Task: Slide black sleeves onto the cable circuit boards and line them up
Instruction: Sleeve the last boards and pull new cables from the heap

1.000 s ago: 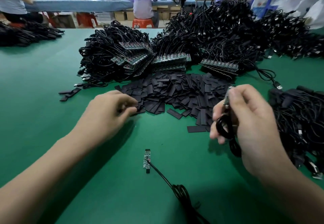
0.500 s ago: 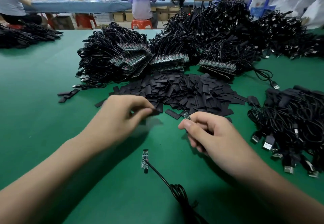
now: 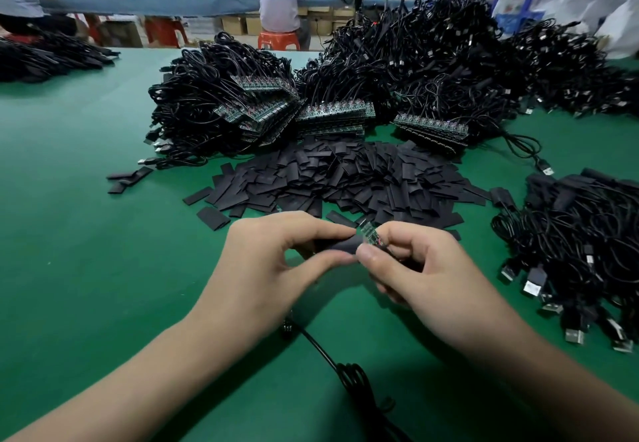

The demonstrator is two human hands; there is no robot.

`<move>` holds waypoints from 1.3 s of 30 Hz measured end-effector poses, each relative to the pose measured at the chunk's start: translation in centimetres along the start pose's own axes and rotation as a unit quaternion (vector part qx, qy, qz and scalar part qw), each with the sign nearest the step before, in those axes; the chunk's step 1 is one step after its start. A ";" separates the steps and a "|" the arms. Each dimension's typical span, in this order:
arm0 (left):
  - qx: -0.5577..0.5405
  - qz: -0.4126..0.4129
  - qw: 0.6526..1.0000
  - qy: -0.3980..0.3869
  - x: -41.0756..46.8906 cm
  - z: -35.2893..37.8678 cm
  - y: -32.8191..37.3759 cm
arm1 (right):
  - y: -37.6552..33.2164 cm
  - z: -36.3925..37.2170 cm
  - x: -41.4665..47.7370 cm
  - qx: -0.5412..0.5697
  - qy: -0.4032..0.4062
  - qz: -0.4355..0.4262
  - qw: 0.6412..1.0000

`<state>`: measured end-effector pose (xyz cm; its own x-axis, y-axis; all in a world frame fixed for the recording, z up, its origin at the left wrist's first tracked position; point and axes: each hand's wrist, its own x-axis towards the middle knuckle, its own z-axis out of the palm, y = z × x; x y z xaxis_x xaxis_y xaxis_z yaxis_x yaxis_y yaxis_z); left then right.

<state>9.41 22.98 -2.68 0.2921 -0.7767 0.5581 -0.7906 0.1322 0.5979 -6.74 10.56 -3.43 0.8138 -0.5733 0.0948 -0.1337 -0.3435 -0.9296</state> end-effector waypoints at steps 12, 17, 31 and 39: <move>0.003 0.013 1.000 -0.002 -0.2 -0.8 -0.4 | -0.9 -1.4 -0.2 -0.043 -0.077 0.007 0.996; 0.010 0.041 0.998 -0.038 0.0 -1.0 -0.7 | -0.9 -1.5 -0.4 -0.040 -0.106 0.022 0.993; 0.044 0.101 0.980 -0.167 0.2 -2.1 -1.1 | -0.5 -1.5 -0.1 -0.037 -0.190 0.065 0.979; 0.065 0.105 0.977 -0.175 0.1 -1.8 -1.2 | -0.7 -1.8 -0.3 -0.072 -0.195 0.061 0.976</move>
<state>11.37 23.90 -2.30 -0.0681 -0.9067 0.4163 -0.8818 0.2499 0.4000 -7.88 9.65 -2.12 0.9364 -0.2993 -0.1832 -0.2991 -0.4077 -0.8628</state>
